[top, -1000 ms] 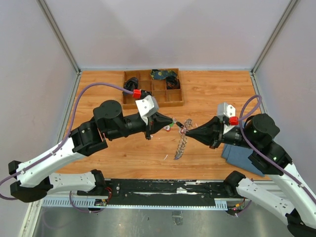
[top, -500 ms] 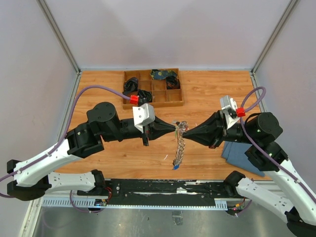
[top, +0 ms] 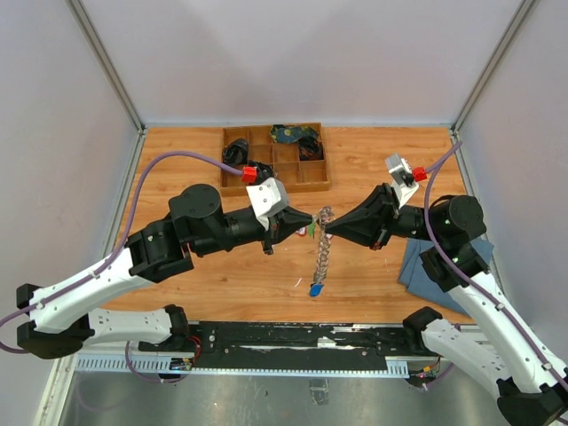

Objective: Put the keys on the keyring
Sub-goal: Insert the key onto the keyring.

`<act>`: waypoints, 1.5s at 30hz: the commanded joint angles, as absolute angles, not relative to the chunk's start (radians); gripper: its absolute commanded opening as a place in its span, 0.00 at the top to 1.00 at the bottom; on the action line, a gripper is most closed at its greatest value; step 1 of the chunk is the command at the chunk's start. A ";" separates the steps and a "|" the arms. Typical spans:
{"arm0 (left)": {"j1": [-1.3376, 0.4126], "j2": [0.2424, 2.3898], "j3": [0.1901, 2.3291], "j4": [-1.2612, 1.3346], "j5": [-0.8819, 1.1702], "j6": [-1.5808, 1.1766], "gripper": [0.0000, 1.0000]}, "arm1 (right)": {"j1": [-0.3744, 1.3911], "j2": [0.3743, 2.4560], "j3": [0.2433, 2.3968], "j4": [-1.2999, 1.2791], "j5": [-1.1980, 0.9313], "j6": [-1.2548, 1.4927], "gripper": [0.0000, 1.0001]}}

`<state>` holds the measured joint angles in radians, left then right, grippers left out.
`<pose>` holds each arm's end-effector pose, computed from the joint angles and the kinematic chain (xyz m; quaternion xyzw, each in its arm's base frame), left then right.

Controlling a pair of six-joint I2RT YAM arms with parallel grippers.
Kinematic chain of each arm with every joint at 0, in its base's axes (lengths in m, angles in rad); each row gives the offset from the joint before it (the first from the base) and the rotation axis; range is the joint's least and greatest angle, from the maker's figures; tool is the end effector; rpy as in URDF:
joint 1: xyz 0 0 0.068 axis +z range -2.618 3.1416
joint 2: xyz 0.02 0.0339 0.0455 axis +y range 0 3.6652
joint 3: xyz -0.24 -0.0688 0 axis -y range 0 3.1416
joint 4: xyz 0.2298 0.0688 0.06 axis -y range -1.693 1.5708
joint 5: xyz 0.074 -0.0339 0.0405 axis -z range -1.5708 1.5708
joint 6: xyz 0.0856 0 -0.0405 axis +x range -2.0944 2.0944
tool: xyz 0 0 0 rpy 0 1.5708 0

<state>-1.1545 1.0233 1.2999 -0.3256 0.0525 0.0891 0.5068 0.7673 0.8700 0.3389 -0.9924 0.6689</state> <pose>0.1006 -0.2387 0.4311 0.4364 0.5779 -0.3665 0.5842 0.1216 0.1495 0.4150 -0.3628 0.5016 0.6240 0.4769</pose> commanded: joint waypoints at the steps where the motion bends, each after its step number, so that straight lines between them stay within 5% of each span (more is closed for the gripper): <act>1: -1.161 1.025 1.304 -0.299 0.046 0.090 0.99 | 0.492 0.740 0.861 0.519 -1.046 0.773 0.99; 45: -1.161 1.037 1.316 -0.281 0.175 0.106 1.00 | 0.492 0.729 0.904 0.299 -0.907 0.706 0.99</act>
<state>-1.1545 1.0550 1.3014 -0.3157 0.1436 0.0982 0.5034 0.7441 0.8616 0.2562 -0.9585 0.6868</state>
